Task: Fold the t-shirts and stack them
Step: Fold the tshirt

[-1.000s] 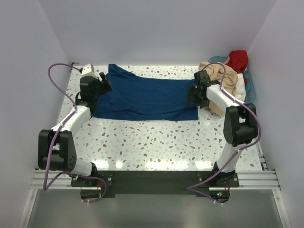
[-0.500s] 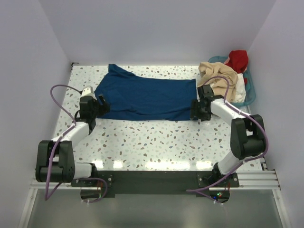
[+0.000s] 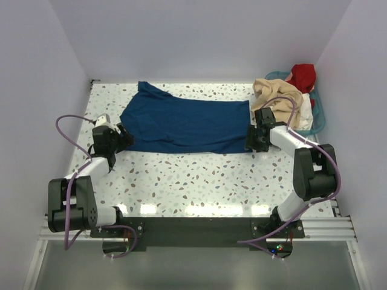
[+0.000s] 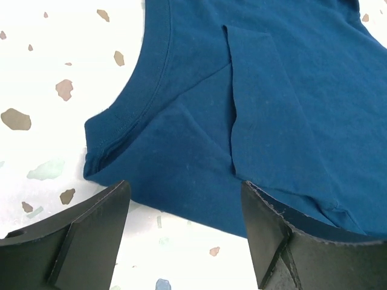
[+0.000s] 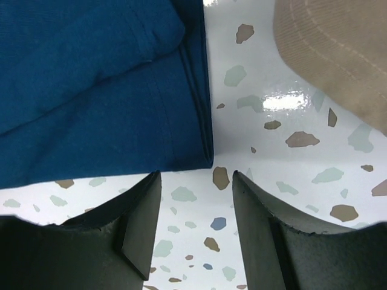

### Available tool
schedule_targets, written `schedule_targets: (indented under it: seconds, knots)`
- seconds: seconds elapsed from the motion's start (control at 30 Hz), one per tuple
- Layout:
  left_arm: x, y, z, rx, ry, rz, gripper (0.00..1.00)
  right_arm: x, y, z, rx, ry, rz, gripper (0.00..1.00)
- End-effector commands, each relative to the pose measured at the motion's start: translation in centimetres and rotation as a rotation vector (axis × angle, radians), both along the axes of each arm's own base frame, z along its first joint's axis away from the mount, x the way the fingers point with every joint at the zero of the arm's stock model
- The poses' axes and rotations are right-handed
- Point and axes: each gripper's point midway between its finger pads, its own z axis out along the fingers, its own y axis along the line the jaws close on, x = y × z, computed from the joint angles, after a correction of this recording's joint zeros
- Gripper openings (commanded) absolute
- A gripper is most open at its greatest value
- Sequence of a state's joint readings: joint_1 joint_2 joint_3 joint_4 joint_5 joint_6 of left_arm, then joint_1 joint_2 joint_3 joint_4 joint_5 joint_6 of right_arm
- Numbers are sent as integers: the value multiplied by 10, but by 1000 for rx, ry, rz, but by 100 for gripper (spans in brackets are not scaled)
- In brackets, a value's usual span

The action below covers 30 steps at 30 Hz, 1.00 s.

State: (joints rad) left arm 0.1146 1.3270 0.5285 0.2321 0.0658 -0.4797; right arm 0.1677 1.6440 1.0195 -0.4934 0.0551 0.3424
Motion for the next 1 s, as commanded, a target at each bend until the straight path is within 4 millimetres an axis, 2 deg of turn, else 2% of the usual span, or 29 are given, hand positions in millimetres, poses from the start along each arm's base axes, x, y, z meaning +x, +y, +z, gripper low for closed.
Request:
schedule_targets:
  seconds: [0.0,0.17,0.3,0.37,0.5,0.6,0.73,0.93,0.97]
  knots:
    - [6,-1,5,-32,-46,-7,78,9,3,-9,22,-1,-7,54]
    - [6,1,11,-26,-62,3,78,7,6,-23,29,37,-4,47]
    - [4,4,11,-38,-73,35,78,6,2,-22,14,45,-12,24]
    - [1,4,9,-57,-98,58,78,6,-1,-20,-2,50,-20,20]
    - [-5,7,-3,-97,-94,127,77,5,2,-23,3,90,-19,7]
    - [-10,9,-15,-120,-46,165,76,-2,4,-34,13,146,-15,0]
    - [-14,17,-22,-125,10,238,73,-15,5,-40,27,190,-33,0]
    - [-1,29,-15,-118,46,303,70,-27,1,-29,8,201,-33,0]
    - [-1,33,-22,-106,86,319,70,-29,0,-28,3,206,-33,0]
